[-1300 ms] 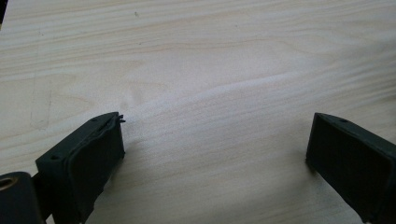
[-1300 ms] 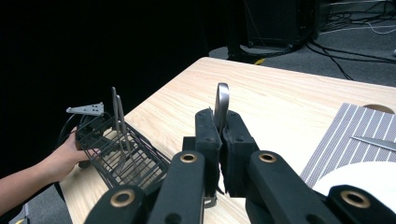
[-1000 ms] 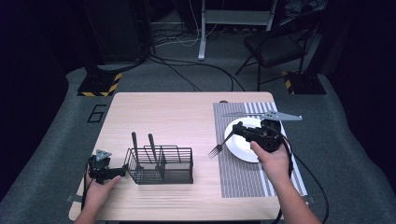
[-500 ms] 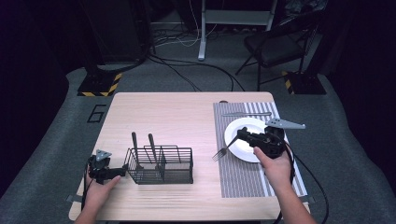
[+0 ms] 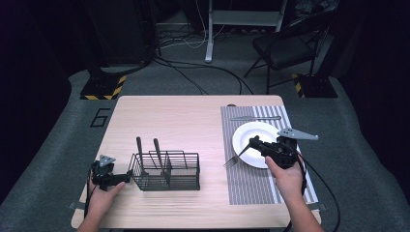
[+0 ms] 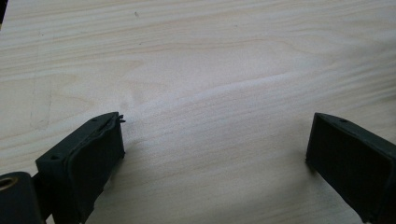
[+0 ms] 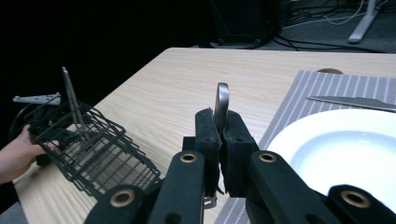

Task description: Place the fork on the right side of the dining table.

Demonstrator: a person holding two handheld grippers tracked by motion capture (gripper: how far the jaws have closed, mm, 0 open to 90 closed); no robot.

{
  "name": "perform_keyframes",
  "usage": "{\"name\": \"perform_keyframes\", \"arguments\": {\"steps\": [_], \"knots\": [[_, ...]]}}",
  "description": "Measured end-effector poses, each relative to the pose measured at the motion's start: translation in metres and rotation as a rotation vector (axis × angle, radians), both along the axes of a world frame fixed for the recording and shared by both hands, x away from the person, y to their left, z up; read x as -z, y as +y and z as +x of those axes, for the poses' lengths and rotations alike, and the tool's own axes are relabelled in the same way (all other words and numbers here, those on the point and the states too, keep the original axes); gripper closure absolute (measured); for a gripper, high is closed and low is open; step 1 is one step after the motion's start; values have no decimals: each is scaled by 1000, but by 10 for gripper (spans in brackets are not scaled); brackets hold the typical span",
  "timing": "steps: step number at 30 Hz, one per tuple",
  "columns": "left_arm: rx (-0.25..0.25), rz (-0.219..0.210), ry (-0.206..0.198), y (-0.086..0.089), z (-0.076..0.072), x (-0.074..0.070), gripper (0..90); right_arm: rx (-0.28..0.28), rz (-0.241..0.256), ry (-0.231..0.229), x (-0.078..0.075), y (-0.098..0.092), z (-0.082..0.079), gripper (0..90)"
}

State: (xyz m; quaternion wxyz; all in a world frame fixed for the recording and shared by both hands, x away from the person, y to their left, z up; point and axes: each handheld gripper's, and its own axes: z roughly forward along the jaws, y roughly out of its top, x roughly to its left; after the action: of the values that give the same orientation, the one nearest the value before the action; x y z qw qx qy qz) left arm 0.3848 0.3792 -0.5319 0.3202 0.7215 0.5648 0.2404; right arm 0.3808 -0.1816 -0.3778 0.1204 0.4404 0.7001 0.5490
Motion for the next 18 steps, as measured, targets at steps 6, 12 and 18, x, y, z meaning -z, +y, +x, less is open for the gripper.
{"name": "perform_keyframes", "arguments": {"steps": [6,12,18], "knots": [[0,0,0,0,0,0,38,33,10,7,12,-8,-4,868],[0,0,0,0,0,0,37,59,9,16,23,-14,-7,869],[0,0,0,0,0,0,37,94,7,22,33,-19,-10,868]]}}
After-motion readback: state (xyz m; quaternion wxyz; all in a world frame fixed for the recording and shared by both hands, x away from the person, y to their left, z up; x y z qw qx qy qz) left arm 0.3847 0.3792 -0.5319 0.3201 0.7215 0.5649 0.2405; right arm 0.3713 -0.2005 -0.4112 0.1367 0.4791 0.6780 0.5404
